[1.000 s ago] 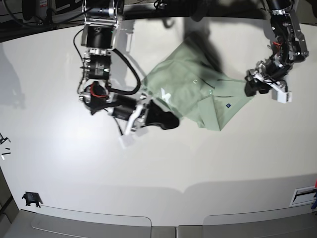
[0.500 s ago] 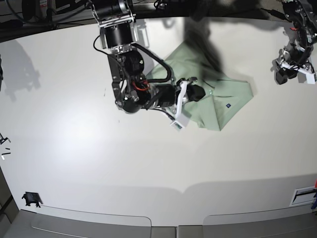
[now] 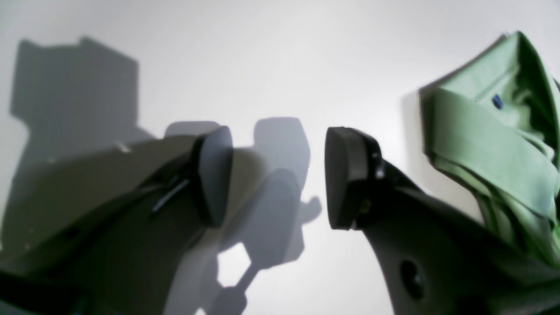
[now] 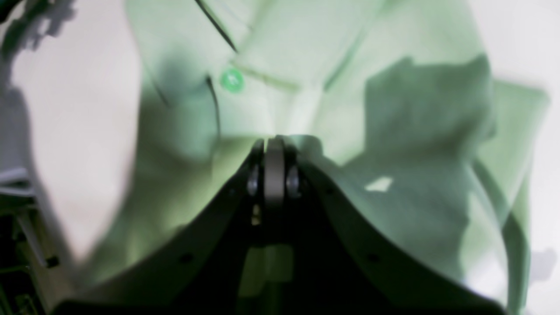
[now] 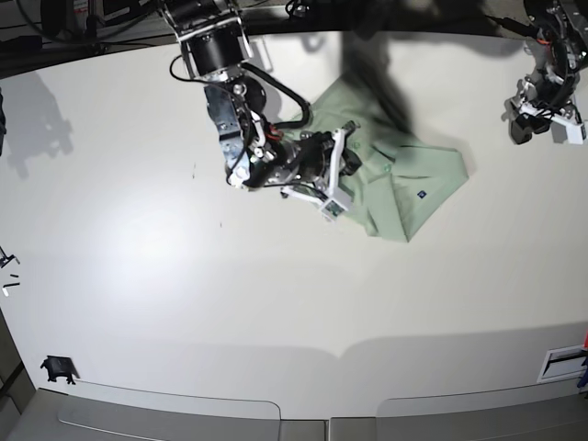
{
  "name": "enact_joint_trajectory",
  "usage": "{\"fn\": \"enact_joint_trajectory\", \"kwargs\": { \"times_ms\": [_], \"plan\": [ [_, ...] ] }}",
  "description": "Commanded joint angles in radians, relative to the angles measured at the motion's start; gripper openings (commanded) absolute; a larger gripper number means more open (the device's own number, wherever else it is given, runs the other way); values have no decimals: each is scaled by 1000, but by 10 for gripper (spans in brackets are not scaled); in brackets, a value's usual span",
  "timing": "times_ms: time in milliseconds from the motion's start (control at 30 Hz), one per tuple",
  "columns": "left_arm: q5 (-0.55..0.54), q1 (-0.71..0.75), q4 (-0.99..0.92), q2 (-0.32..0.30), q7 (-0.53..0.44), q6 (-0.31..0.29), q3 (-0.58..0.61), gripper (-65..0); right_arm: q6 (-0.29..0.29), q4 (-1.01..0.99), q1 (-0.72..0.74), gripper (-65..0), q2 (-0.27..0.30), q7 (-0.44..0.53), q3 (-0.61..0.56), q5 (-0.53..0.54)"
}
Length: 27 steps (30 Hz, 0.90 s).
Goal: Fold the T-shirt properly
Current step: 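Drag the shirt with the right gripper toward the table corner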
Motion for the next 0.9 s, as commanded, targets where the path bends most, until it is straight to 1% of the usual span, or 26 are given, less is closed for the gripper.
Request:
{"fn": "enact_joint_trajectory", "kwargs": {
  "times_ms": [0, 200, 367, 533, 733, 833, 867],
  "plan": [
    [-21, -3, 16, -15, -24, -10, -5, -346, 5, 2, 12, -650, 15, 2, 3, -1],
    [-21, -3, 16, -15, -38, -10, -5, -346, 5, -123, 8, -650, 113, 5, 15, -1],
    [-21, -3, 16, -15, -39, -10, -5, -346, 5, -186, 7, -650, 194, 26, 80, -1],
    [-21, -3, 16, -15, -39, -10, -5, -346, 5, -191, 8, -650, 267, 26, 224, 0],
    [-32, -3, 16, -15, -38, -10, -5, -346, 5, -191, 7, -650, 338, 25, 462, 3],
    [-43, -3, 16, -15, -39, -10, -5, -346, 5, -191, 7, -650, 389, 25, 569, 3],
    [-43, -3, 16, -15, -39, -10, -5, -345, -6, -191, 6, -650, 409, 25, 599, 3]
  ]
}}
